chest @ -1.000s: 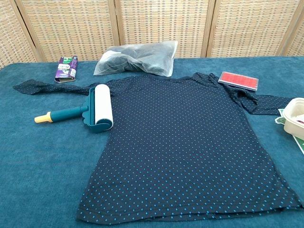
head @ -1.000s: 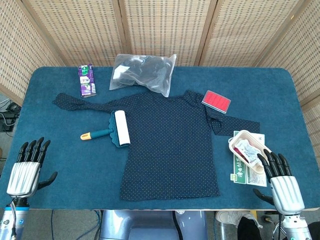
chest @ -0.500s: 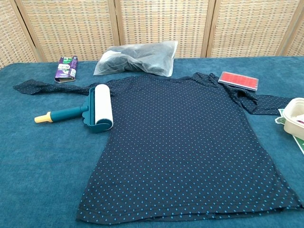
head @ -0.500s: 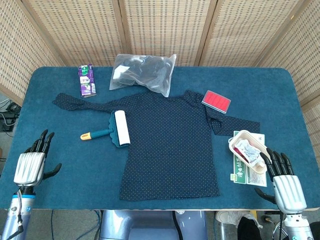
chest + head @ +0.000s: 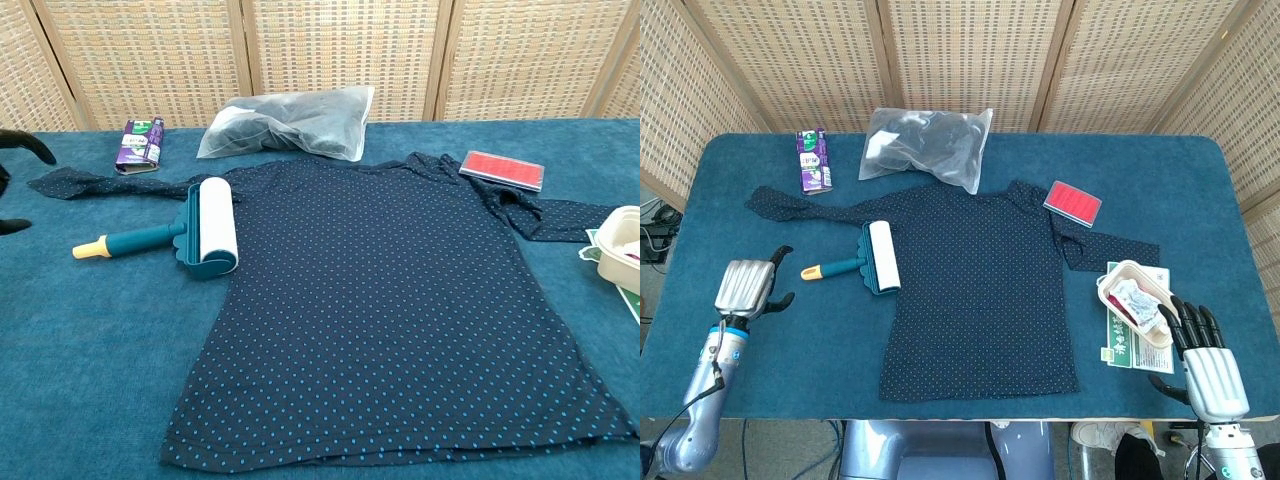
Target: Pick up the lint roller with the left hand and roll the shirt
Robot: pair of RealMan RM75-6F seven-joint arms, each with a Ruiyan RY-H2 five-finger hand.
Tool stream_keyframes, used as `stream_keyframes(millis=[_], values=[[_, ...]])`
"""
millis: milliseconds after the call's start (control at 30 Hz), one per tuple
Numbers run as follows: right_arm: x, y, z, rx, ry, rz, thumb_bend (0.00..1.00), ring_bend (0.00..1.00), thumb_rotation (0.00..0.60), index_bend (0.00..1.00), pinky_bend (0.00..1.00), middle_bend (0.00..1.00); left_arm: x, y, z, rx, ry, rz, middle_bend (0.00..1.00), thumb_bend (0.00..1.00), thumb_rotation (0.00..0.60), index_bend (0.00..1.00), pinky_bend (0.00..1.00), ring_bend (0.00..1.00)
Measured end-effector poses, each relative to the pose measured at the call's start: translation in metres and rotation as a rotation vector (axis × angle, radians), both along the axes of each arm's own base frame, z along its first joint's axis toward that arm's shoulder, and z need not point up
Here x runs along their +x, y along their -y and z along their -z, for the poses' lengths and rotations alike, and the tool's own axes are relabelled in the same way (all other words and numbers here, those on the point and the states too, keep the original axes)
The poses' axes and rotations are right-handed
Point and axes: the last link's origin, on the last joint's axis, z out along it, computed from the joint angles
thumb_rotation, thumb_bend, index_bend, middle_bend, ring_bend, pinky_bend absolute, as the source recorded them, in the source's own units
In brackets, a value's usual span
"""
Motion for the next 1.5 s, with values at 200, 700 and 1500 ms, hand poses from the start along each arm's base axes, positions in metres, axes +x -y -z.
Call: stream_keyframes(millis=[200,700,1500], values=[[-0.004,0.002,0.0,-0.002,-0.004,0.017,0.14,0.0,0.6,0.0,0.0,0.0,0.003,-0.033,0.015,-0.046,-0.044,-0.028,0.8,0.3,0.6,0.34,0.67,0.68],[-0.005,0.003,-0.003,-0.008,0.003,0.018,0.14,0.0,0.6,0.0,0.0,0.0,0.01,-0.067,0.05,-0.091,-0.12,-0.06,0.8,0.31,0.6,0.38,0.67,0.68],[-0.005,0.003,-0.004,-0.008,0.014,0.011,0.14,0.0,0.6,0.0,0.0,0.0,0.016,-0.083,0.097,-0.141,-0.143,-0.12,0.8,0.35,0.6,0.48,0.67,0.68]])
